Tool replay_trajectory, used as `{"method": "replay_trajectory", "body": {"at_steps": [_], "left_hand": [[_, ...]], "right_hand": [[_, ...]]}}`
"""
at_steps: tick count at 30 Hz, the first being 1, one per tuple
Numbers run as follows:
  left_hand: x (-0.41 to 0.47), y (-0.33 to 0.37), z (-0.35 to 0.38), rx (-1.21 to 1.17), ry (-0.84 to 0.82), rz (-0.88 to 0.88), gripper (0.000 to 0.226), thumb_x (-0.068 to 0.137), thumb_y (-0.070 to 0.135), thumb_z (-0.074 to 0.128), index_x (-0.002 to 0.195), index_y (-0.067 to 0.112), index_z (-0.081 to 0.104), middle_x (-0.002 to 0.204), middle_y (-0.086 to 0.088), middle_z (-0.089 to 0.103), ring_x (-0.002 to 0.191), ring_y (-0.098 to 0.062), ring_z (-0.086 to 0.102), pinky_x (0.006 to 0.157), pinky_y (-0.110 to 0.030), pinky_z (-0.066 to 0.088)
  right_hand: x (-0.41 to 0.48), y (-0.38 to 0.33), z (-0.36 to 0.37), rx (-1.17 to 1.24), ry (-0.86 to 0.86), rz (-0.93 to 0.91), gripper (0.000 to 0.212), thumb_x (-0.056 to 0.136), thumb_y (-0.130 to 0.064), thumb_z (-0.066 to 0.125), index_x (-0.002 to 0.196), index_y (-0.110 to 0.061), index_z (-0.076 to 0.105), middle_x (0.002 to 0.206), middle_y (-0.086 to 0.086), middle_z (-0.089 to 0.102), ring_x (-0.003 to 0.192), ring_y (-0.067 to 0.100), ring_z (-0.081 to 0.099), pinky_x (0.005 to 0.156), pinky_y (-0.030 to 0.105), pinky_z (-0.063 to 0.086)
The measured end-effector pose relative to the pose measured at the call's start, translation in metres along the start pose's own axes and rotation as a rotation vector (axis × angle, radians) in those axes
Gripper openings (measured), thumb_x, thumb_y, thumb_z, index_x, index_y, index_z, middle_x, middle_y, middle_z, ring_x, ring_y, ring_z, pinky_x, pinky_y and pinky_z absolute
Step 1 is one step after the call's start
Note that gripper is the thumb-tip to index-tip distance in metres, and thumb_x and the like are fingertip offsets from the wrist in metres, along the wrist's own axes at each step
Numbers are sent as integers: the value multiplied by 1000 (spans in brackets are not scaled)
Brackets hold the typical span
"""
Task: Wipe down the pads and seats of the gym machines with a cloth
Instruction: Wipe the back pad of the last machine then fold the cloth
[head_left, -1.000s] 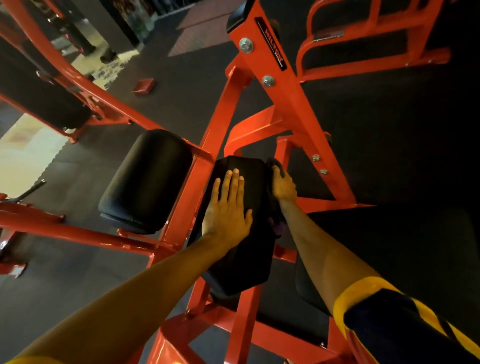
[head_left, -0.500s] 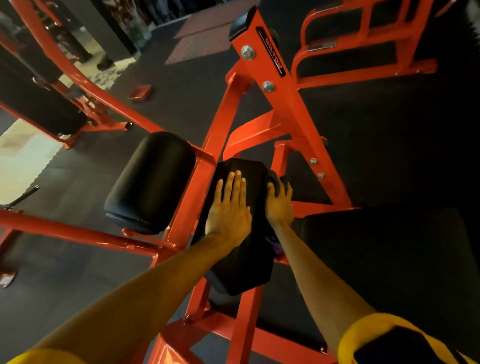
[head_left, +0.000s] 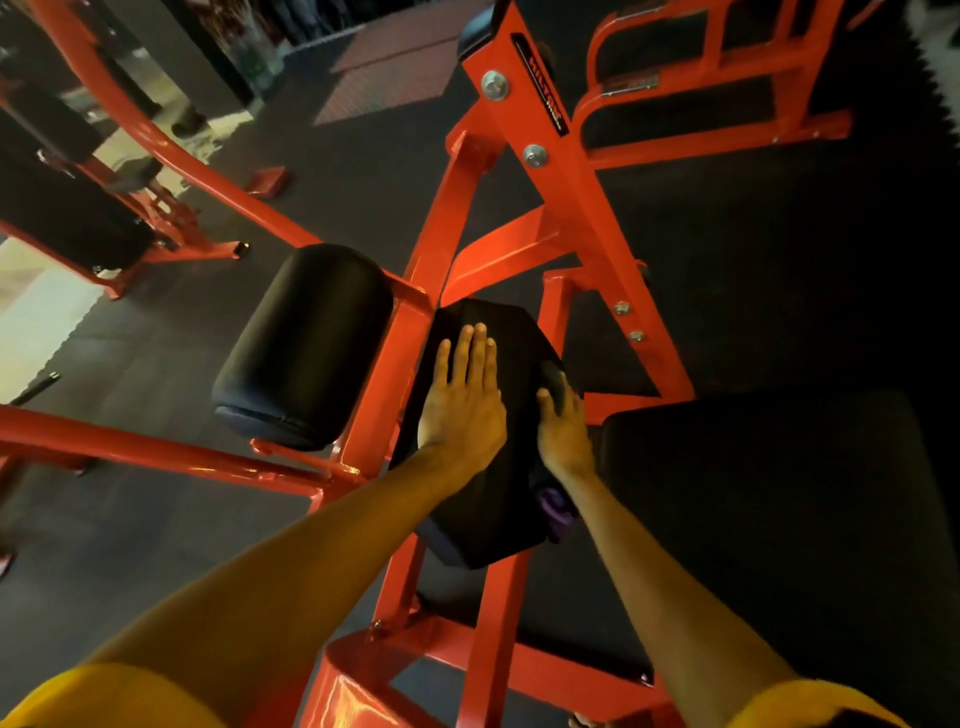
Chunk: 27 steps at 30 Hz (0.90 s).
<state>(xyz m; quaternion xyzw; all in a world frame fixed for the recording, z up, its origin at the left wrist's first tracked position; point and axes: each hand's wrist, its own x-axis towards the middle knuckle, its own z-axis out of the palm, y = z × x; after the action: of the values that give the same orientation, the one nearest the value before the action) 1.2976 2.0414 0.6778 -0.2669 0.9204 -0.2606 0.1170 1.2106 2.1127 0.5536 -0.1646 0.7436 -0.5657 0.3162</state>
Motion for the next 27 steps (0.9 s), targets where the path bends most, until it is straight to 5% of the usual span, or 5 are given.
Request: {"method": "replay_trajectory", "body": {"at_steps": [3,7,14,21,27], "left_hand": [[-1,0,-1,26,-26,12,80,104,45,24,155,-7,-10,164,-27,-15,152,-41,-16,125,-54,0],[-5,-1,-4,46,-34,32,79,105,43,26,155,-7,-10,164,-26,-14,152,-40,-16,125,-55,-2],[-14,-12,1,53,-15,155,66,107,32,22,158,-2,0,167,-20,-4,156,-32,-7,125,-49,-6],[-58,-28,11,62,1,334,67,105,37,24,160,5,4,169,-14,-2,156,-29,-7,126,-47,-6],[-66,-23,7,-7,27,267,66,103,35,30,161,9,13,169,-9,6,156,-26,-2,126,-46,-4]], "right_hand": [[-53,-1,22,-307,97,-212,67,99,-57,25,160,-31,30,169,-5,22,154,18,18,125,43,20],[-95,8,15,-244,95,-334,64,102,-60,32,160,-32,29,168,-8,24,155,15,20,124,34,20],[-43,-3,4,37,38,97,55,107,-45,41,157,-23,34,165,5,30,146,36,37,119,52,29],[-151,21,34,-193,207,-327,60,99,-59,45,150,-28,47,158,-1,43,147,18,36,119,34,28],[-116,29,27,495,282,245,52,104,-39,53,148,-11,50,149,13,51,139,26,46,111,28,34]]}}
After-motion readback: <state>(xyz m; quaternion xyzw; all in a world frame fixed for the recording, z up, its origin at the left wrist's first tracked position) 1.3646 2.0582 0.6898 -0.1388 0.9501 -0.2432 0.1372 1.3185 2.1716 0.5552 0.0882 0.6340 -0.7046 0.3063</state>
